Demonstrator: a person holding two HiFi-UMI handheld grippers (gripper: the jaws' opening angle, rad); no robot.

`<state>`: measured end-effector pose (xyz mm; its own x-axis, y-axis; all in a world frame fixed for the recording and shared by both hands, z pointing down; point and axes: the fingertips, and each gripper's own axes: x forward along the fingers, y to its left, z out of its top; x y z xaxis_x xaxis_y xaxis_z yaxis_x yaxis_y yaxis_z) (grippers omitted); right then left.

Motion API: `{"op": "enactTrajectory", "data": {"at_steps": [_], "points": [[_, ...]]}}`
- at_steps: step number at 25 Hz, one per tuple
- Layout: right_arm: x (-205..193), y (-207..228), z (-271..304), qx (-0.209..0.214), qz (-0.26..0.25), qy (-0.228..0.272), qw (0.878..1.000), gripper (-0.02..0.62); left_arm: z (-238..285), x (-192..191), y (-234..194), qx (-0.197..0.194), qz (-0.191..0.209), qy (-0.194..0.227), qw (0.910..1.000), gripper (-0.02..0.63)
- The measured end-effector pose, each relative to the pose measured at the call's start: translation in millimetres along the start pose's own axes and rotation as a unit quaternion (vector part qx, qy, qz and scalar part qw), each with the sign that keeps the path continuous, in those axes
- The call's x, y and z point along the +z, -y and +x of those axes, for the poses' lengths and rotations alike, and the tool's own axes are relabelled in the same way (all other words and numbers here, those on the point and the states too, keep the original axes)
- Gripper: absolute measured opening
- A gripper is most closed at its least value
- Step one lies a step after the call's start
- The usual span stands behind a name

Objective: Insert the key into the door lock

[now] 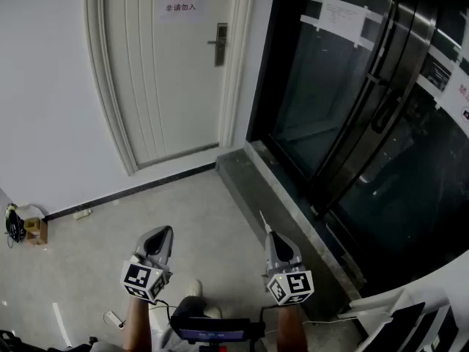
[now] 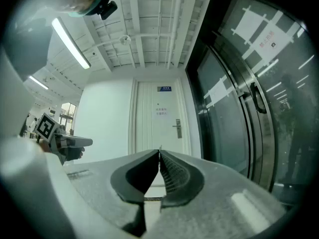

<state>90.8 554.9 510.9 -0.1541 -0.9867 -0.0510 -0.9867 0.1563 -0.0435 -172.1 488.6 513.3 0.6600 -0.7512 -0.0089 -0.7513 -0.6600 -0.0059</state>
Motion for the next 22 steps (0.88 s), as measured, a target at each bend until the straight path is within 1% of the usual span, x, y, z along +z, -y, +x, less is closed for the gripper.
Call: {"op": "enactTrajectory", "data": {"at_steps": [6, 15, 22], "points": [[4, 0, -2, 0.002, 0.009, 0.011, 1.0, 0.009, -1, 0, -1, 0.0, 0.0, -0.002, 1.0, 0.002], [-5, 5, -2, -0.009, 0.005, -0.004, 1.0, 0.009, 5, -2, -3, -0.006, 0.002, -0.003, 1.0, 0.002], [-14, 16, 25, -0.009, 0.006, -0.012, 1.0, 0.009, 30, -9, -19, -0.005, 0.0, -0.009, 0.9999, 0.002]]}}
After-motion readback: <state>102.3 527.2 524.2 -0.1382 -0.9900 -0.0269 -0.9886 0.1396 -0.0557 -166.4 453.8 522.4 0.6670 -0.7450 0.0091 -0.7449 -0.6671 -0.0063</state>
